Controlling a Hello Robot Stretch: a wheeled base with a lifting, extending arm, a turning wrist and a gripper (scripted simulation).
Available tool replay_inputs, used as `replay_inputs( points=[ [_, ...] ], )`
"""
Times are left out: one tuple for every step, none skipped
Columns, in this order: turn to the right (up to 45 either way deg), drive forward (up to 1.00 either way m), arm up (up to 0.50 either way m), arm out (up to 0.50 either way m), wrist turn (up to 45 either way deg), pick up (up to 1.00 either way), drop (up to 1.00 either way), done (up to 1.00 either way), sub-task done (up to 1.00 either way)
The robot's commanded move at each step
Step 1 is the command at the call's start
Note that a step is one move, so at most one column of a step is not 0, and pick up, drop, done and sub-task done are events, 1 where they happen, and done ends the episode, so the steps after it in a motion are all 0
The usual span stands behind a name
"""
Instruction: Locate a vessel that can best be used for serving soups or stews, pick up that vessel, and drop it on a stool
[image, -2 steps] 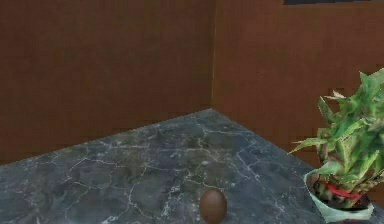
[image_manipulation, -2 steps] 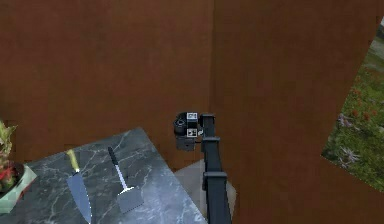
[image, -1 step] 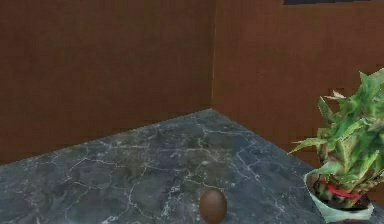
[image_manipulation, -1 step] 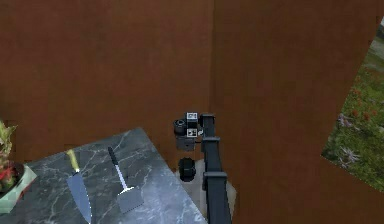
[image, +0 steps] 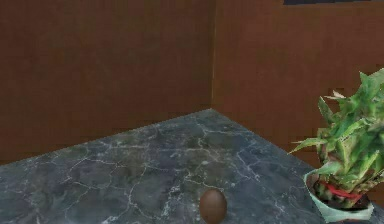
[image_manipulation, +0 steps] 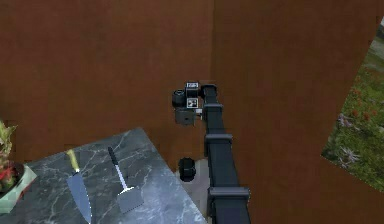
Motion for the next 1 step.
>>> replay_inputs(
  points=[
    [0.0, 0.0, 0.0, -0.08, 0.0, 0.0, 0.0, 0.0, 0.0]
  ],
)
